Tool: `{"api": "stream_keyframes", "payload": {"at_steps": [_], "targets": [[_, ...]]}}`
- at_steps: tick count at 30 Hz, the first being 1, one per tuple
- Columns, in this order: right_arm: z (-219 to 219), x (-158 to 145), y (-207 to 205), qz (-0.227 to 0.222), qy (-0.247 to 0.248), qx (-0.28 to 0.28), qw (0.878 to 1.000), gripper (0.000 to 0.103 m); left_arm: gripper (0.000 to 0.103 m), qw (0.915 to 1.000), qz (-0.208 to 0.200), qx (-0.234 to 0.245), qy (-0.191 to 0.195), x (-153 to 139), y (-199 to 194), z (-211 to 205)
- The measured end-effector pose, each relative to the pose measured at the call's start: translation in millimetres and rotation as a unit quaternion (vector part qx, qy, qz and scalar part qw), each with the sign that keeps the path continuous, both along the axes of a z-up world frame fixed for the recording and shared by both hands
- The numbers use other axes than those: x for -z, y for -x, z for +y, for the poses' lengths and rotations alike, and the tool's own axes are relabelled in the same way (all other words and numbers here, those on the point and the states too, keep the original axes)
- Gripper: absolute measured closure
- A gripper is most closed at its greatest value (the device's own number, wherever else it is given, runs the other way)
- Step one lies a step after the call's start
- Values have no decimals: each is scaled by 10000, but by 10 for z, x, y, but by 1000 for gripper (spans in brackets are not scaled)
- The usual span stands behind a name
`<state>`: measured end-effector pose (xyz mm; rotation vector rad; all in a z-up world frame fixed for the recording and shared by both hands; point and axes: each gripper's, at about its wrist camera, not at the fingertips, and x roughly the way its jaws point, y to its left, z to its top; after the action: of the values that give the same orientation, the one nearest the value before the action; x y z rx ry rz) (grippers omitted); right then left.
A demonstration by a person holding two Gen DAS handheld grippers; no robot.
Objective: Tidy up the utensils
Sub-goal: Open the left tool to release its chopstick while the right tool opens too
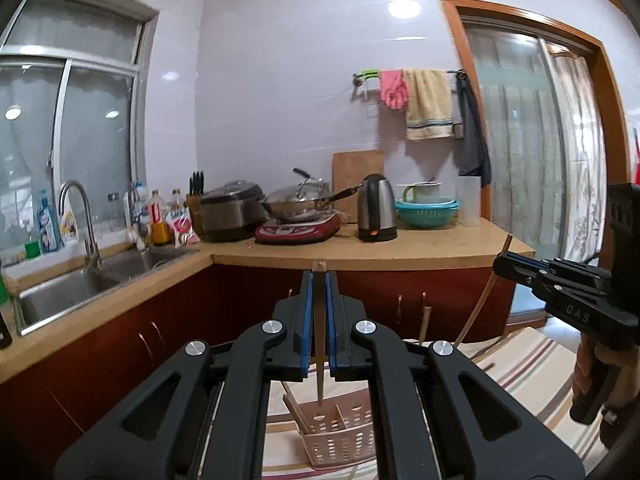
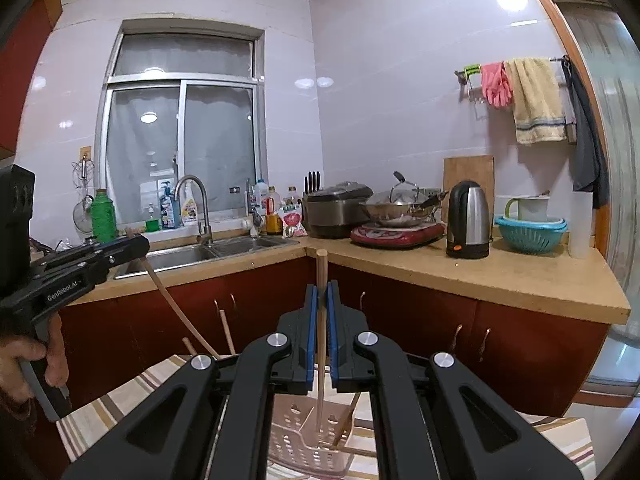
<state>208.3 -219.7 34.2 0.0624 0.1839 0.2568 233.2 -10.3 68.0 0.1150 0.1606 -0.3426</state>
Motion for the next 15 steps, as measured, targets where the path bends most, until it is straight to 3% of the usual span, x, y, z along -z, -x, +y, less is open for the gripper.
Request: {"api": "stream_keyframes", "payload": {"at_steps": [15], "targets": [[137, 759, -573, 839, -98, 120, 9964, 97, 93, 9959, 818, -347, 159, 943, -651, 107]]}}
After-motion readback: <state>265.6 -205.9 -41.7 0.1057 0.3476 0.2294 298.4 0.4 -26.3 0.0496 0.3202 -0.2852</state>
